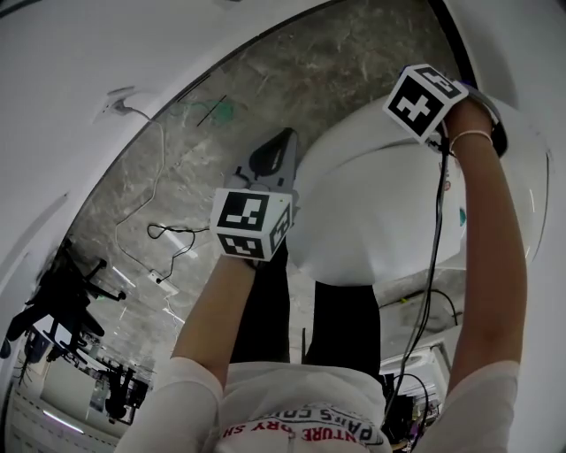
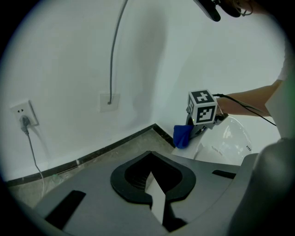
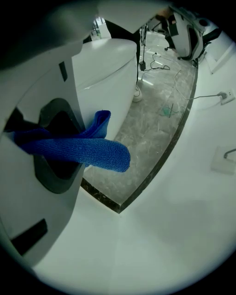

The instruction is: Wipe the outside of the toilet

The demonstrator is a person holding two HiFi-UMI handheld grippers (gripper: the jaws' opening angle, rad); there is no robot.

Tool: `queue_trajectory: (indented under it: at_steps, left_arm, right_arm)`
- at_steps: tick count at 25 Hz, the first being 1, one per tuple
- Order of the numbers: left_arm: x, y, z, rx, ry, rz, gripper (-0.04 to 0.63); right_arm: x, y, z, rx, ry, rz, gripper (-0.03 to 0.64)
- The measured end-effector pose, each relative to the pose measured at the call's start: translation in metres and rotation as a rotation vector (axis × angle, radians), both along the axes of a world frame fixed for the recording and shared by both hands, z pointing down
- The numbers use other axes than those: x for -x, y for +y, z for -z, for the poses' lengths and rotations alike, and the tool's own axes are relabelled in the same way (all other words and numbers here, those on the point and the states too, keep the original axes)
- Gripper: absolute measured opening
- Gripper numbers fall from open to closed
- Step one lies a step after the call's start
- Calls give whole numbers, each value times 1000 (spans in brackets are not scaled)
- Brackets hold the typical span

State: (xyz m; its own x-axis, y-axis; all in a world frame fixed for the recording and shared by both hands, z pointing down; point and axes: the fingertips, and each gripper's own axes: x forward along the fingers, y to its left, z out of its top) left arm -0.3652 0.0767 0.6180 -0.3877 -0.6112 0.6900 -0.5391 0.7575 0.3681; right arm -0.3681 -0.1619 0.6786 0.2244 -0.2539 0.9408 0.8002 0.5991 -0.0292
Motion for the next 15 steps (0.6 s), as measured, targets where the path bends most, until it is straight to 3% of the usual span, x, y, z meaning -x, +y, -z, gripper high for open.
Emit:
queue_trajectory:
  at_steps: [8, 15]
  left_arm:
    - [-13, 32, -25, 2, 26, 20, 6]
    - [-24, 61, -39, 7, 34, 3, 6]
  right_arm:
    - [-10, 30, -32, -20, 47, -2, 75]
    - [-31, 92, -62, 73, 118, -1, 75]
